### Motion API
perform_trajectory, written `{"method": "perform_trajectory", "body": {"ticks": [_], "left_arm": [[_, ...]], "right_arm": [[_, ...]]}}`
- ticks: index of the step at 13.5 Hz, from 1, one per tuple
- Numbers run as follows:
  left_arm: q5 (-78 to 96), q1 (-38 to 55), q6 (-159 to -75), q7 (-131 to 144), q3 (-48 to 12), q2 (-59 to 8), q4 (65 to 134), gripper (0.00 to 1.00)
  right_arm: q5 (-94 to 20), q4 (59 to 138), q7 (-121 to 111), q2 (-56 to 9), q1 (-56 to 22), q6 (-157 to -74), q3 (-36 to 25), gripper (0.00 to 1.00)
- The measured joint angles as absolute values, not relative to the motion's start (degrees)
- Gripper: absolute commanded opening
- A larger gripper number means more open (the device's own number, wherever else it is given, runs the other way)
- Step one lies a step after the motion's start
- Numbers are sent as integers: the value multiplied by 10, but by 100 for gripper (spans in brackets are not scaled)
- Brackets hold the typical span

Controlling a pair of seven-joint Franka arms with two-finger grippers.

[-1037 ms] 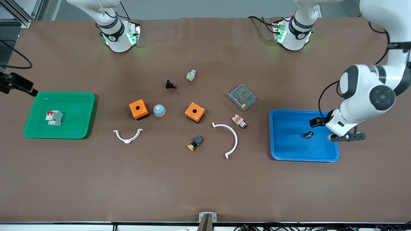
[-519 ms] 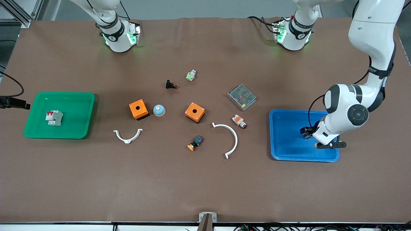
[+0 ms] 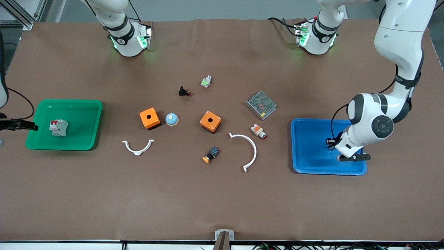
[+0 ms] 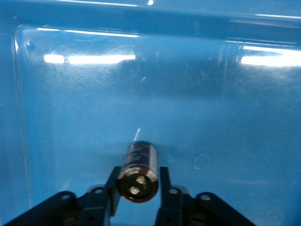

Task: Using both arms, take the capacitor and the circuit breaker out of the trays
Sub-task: 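Grasp the capacitor with the left gripper while the right gripper reaches the breaker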

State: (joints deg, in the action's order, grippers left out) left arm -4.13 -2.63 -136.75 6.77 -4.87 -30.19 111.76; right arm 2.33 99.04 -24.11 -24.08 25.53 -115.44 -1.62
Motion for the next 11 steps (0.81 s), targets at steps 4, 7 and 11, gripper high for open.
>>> {"method": "perform_trajectory", "body": {"ticks": [4, 7, 11], "left_arm": [[-41, -25, -1360, 68, -53, -286, 1104, 0], [-41, -23, -1315, 92, -91, -236, 1099, 0], [-41, -9, -1283, 229, -188, -196, 1096, 0]], "right_arm": [[11, 1066, -242, -245, 261, -1226, -16, 100], [11, 1113, -242, -245, 266, -1264, -16, 100], [11, 1125, -243, -245, 275, -1281, -16, 92]]}}
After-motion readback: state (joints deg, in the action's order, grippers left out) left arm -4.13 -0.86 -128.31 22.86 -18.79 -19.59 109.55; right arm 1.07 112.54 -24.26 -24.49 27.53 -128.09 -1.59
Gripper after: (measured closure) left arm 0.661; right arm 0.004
